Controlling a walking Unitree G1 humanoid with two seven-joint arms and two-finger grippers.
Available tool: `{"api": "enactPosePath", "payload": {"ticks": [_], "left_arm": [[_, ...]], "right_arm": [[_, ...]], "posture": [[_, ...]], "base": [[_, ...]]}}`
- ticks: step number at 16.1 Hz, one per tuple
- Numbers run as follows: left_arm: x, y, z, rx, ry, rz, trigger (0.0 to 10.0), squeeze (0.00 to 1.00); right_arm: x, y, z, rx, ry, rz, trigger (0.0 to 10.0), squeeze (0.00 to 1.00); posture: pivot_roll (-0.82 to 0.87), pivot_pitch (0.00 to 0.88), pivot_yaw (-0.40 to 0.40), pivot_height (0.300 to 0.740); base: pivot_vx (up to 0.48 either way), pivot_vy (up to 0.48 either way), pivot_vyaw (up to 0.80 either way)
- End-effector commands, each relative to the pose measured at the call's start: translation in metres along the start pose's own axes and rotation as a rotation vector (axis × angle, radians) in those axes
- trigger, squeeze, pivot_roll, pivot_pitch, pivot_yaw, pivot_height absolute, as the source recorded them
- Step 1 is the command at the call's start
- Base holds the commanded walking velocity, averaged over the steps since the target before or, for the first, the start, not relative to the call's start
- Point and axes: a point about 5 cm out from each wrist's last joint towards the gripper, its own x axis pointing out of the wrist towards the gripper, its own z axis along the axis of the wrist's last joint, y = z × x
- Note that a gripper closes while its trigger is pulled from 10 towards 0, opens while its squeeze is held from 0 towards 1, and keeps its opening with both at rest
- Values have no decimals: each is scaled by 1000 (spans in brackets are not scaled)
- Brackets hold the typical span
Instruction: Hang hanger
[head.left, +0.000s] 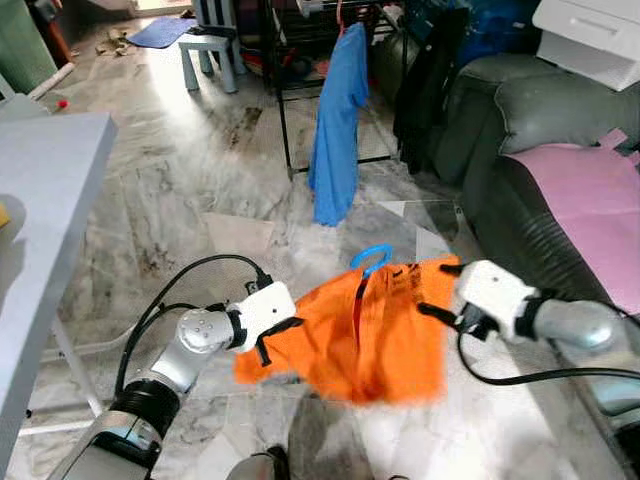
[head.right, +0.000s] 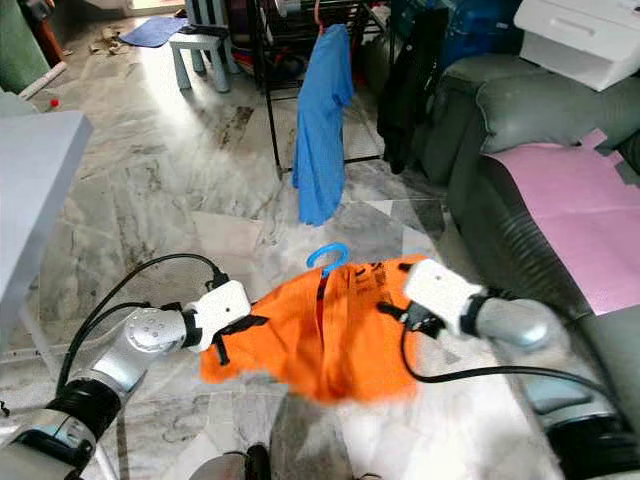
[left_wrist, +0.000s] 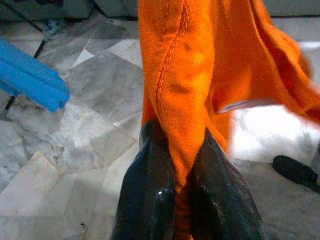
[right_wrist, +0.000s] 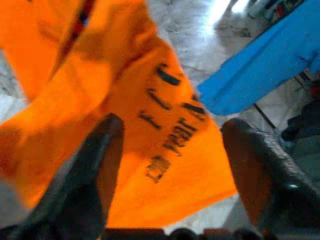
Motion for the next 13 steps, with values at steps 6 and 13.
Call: {"api": "enactPosePath", "payload": {"ticks": [6,13], "left_arm": [[-5,-2,16,125,-90,-58,10000,0],[0,-23,33,182,-171,-146,10000,0]], "right_arm": [[-10,-12,-14,26,57,89,10000,1000],[-4,-11,-22,85,70,243,10000,965]], "posture": [[-94,113,23,740],[-74,109,15,740]], "base": [[0,0,0],[0,0,0]]}}
